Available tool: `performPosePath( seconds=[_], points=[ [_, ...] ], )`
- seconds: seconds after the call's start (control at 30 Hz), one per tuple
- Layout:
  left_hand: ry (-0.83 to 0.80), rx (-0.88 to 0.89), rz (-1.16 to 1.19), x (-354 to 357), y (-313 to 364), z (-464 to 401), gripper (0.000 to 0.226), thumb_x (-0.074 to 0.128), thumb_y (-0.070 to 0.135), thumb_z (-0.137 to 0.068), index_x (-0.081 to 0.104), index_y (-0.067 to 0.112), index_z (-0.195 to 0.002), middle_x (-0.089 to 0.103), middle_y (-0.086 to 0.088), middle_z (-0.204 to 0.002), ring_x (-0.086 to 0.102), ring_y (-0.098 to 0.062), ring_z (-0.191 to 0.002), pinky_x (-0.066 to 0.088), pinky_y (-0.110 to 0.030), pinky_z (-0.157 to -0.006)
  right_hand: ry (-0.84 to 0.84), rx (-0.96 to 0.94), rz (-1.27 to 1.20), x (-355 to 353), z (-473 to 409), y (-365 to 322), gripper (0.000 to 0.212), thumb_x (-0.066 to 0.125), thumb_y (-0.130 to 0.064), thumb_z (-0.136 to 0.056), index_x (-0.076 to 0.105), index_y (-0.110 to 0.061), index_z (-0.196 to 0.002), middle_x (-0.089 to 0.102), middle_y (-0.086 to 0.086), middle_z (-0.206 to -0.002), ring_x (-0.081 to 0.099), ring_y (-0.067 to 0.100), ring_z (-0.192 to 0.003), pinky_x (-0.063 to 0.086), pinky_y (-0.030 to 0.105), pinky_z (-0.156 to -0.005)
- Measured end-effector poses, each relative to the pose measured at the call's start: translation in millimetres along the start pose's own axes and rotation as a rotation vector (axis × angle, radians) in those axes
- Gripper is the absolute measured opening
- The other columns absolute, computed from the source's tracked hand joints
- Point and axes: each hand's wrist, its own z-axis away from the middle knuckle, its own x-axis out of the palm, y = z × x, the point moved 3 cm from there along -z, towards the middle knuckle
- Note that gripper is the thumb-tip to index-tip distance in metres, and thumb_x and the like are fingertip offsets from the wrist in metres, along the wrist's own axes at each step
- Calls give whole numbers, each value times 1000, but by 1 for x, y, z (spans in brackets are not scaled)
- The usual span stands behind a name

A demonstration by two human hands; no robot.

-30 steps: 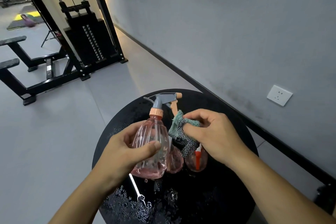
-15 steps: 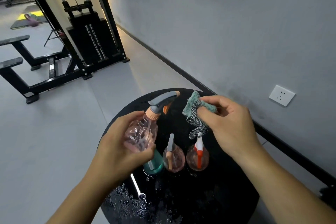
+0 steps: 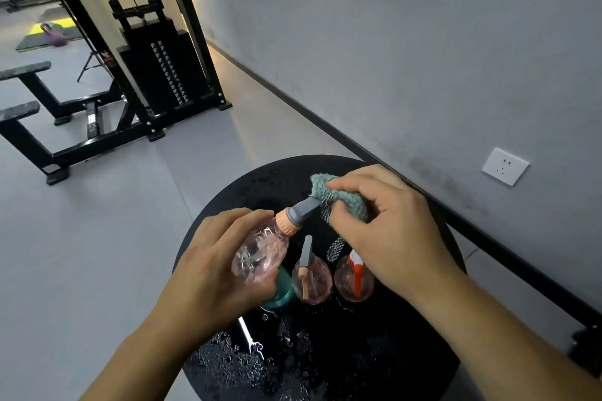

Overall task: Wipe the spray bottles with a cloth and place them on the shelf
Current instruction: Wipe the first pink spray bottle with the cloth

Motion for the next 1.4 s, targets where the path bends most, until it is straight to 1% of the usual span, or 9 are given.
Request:
performPosePath(
  seconds=[0.2,0.4,0.53,0.67,0.87,1.07,1.27,1.33,1.4],
  points=[
    [-9,14,-46,-3,-1,0,80,87,39,-67,58,32,-141,57,13,-133,56,-17,-118,49,-32,-97,-98,-189,73,6,7,-17,24,71,-10,-88,77,-19,-109,61,-15,-110,65,7,-105,52,12,-84],
    [-2,36,-52,-4,2,-1,80,87,40,-67,59,29,-141,59,11,-134,57,-18,-118,48,-32,-97,29,-24,60,-3,0,4,23,72,-10,-90,79,-19,-110,64,-15,-106,64,-2,-94,43,0,-74],
    [-17,25,-57,0,1,-2,81,86,40,-67,58,32,-142,56,14,-133,56,-18,-117,50,-34,-95,9,-81,52,2,4,-2,24,72,-7,-89,79,-18,-109,64,-15,-107,65,3,-100,45,4,-79],
    [-32,14,-82,2,-1,-1,79,87,42,-67,58,33,-141,57,13,-132,57,-18,-115,54,-37,-92,-98,-176,49,7,9,-9,24,72,-7,-89,78,-18,-109,62,-12,-110,66,9,-105,53,13,-85],
    [-30,19,-43,0,1,-1,75,76,51,-70,56,36,-141,54,18,-132,56,-14,-117,52,-32,-94,10,-19,55,-1,1,8,23,73,-8,-89,79,-18,-109,64,-15,-105,65,1,-94,44,3,-75],
    [-52,3,-73,3,2,-2,75,77,51,-71,57,35,-142,55,17,-132,55,-14,-117,50,-30,-93,-84,-142,52,7,10,-6,24,72,-7,-88,78,-18,-109,62,-13,-108,65,8,-104,52,10,-82],
    [-47,5,-97,1,3,-2,77,80,48,-69,58,34,-141,57,15,-131,57,-16,-115,50,-31,-92,-8,-9,67,2,3,9,23,72,-9,-89,79,-19,-108,63,-16,-105,64,-1,-95,45,3,-74],
    [-54,-2,-95,2,4,-3,77,80,49,-69,57,35,-141,57,15,-131,57,-17,-116,50,-32,-93,10,-17,62,3,4,9,24,73,-7,-88,79,-19,-107,64,-16,-104,64,0,-92,43,2,-73],
    [-63,-12,-110,3,4,-3,77,76,52,-69,56,36,-142,56,16,-132,56,-16,-115,49,-30,-92,-16,-68,54,6,8,3,24,74,-6,-87,79,-18,-106,64,-14,-105,65,3,-97,44,3,-77]
  ],
)
